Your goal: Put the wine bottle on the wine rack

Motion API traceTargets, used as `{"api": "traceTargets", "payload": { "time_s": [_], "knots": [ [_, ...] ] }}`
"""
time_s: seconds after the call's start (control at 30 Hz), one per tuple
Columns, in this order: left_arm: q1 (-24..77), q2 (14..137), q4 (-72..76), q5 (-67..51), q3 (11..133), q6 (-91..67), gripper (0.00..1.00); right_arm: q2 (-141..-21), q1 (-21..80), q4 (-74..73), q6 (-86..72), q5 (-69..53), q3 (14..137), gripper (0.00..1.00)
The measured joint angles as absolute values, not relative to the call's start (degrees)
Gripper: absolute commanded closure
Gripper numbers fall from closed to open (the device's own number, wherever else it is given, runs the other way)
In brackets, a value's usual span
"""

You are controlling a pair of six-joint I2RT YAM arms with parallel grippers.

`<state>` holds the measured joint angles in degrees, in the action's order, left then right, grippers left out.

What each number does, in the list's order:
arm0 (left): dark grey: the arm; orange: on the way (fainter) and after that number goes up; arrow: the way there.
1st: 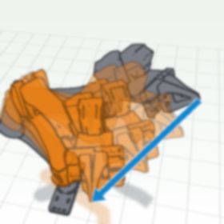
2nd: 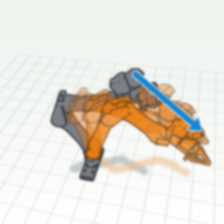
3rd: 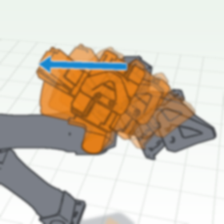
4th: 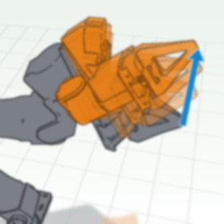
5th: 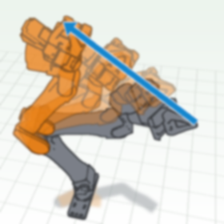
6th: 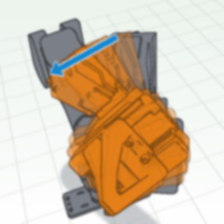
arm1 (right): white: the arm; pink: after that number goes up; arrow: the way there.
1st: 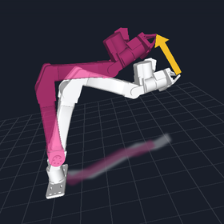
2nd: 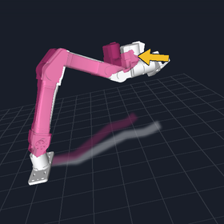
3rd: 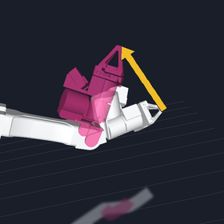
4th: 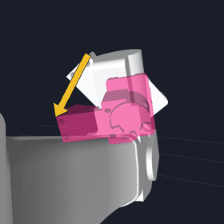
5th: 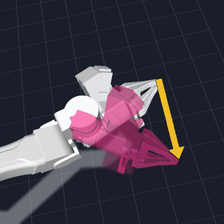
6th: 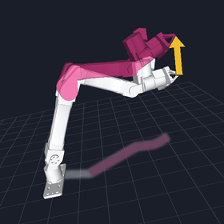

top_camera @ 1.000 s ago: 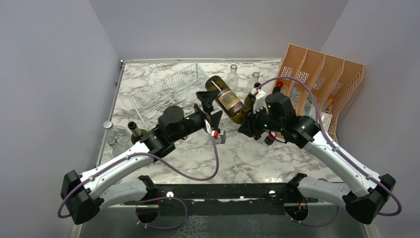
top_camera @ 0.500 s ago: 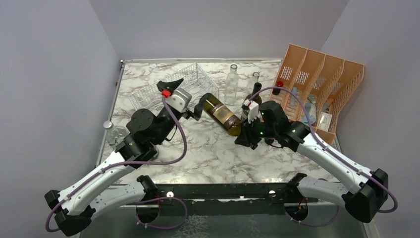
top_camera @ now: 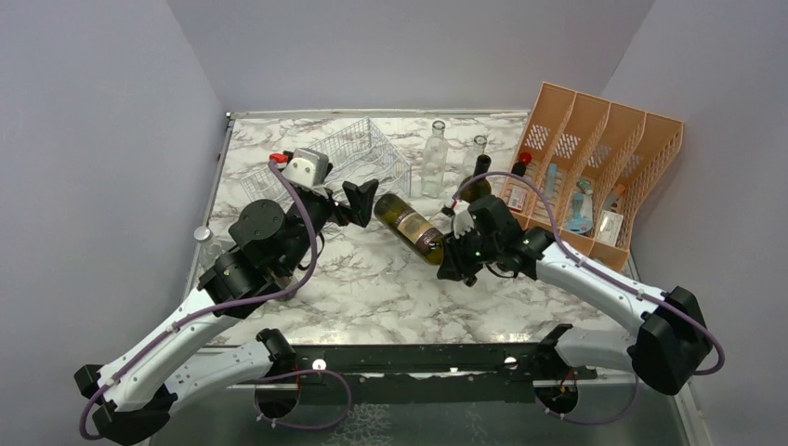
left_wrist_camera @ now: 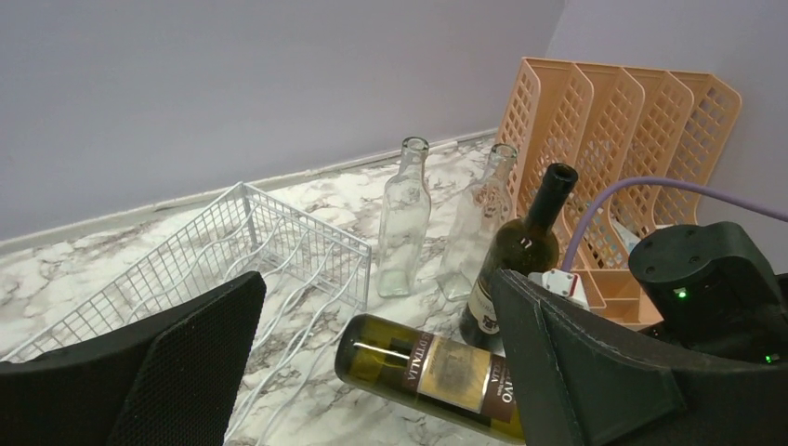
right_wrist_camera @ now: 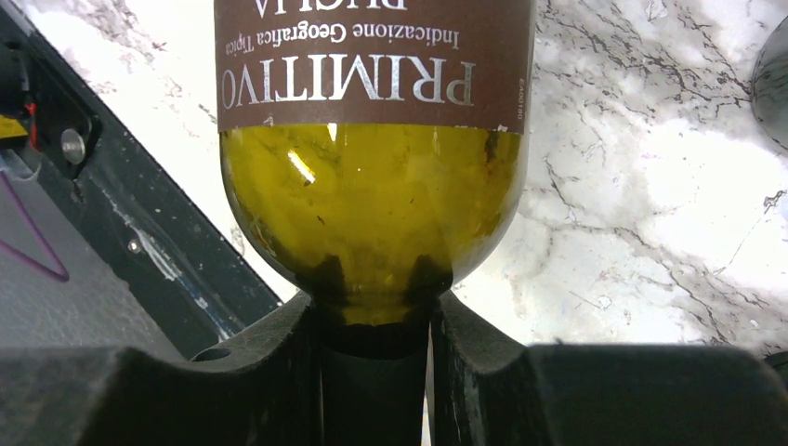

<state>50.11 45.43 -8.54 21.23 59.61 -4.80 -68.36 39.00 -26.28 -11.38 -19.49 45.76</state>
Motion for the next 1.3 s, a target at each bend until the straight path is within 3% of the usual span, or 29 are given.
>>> {"api": "traceTargets", "payload": {
  "time_s": [1.3],
  "knots": [
    [50.11, 48.47, -15.64, 25.98, 65.98, -5.65, 0.01, -88.75, 39.05, -2.28, -11.97, -12.47, 46.26, 0.99]
  ]
}}
